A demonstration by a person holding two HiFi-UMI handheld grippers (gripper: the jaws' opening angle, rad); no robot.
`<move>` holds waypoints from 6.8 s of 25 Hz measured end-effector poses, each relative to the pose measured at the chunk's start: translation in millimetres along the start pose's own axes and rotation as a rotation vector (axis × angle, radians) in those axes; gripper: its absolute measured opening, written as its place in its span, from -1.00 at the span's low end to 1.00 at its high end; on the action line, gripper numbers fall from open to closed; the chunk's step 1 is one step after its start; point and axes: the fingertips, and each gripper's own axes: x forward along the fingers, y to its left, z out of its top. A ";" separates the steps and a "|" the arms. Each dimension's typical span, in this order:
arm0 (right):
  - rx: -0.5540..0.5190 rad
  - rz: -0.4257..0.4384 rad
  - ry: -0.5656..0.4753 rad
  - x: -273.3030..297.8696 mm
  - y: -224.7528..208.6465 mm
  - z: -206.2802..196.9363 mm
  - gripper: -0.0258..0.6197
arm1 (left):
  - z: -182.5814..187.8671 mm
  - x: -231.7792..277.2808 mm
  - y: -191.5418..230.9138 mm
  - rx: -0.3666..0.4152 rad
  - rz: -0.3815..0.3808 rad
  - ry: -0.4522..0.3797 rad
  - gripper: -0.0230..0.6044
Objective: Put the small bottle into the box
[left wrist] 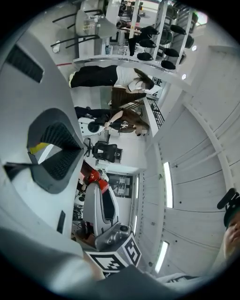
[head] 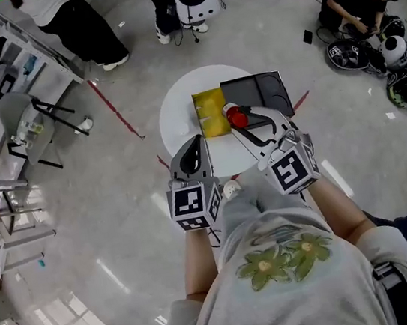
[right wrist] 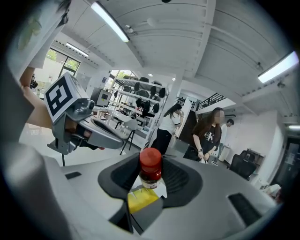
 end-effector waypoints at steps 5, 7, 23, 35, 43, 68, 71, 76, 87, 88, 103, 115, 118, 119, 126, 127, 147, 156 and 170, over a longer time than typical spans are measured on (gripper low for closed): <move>0.012 0.001 0.035 19.7 2.2 -7.7 -0.46 | -8.9 11.1 17.0 -0.014 -0.014 0.016 -0.92; 0.019 0.009 0.051 28.1 2.3 -11.5 -0.45 | -13.7 15.7 22.8 -0.022 -0.017 0.031 -0.92; 0.025 0.139 0.088 82.4 -26.6 -44.9 -0.46 | -20.3 71.8 48.8 -0.061 0.057 0.071 -0.92; 0.010 0.229 0.078 108.6 -45.7 -56.9 -0.45 | -5.6 94.2 66.8 -0.062 0.148 0.077 -0.92; 0.014 0.281 0.087 112.7 -46.0 -70.0 -0.45 | -11.7 98.9 62.0 -0.075 0.174 0.099 -0.92; 0.001 0.433 0.150 143.4 -21.9 -110.6 -0.45 | -41.9 91.4 76.1 -0.117 0.283 0.174 -0.92; 0.001 0.448 0.165 149.6 -18.3 -118.1 -0.45 | -45.4 91.6 80.3 -0.124 0.292 0.181 -0.92; 0.001 0.470 0.190 156.1 -14.9 -131.7 -0.45 | -51.0 94.4 83.6 -0.135 0.304 0.191 -0.92; -0.010 0.527 0.242 179.3 -3.6 -155.0 -0.45 | -63.0 97.3 101.7 -0.168 0.339 0.216 -0.92; -0.013 0.533 0.247 181.1 -3.0 -157.1 -0.45 | -63.7 97.3 102.9 -0.170 0.343 0.218 -0.92; -0.044 0.620 0.323 203.8 14.3 -197.9 -0.45 | -79.3 98.6 116.3 -0.194 0.395 0.255 -0.92; -0.063 0.673 0.401 222.0 33.3 -233.2 -0.45 | -91.2 94.5 126.6 -0.236 0.415 0.282 -0.92; -0.073 0.681 0.416 224.5 35.8 -244.4 -0.45 | -95.3 95.7 127.4 -0.241 0.420 0.288 -0.92; -0.075 0.684 0.420 225.2 36.7 -247.6 -0.45 | -96.3 95.9 127.7 -0.243 0.422 0.290 -0.92; -0.088 0.694 0.450 229.5 44.1 -260.5 -0.45 | -101.4 90.5 130.8 -0.252 0.430 0.306 -0.92; -0.090 0.695 0.454 229.7 44.2 -263.0 -0.45 | -102.8 90.9 130.3 -0.253 0.431 0.309 -0.92; -0.124 0.651 0.481 230.7 46.0 -273.8 -0.44 | -103.6 93.2 123.3 -0.255 0.398 0.316 -0.92; -0.112 0.623 0.487 229.7 40.6 -272.4 -0.38 | -104.1 91.9 118.4 -0.247 0.381 0.307 -0.92; 0.024 0.458 0.295 196.1 -9.0 -182.1 -0.40 | -71.7 94.9 95.8 -0.176 0.313 0.248 -0.92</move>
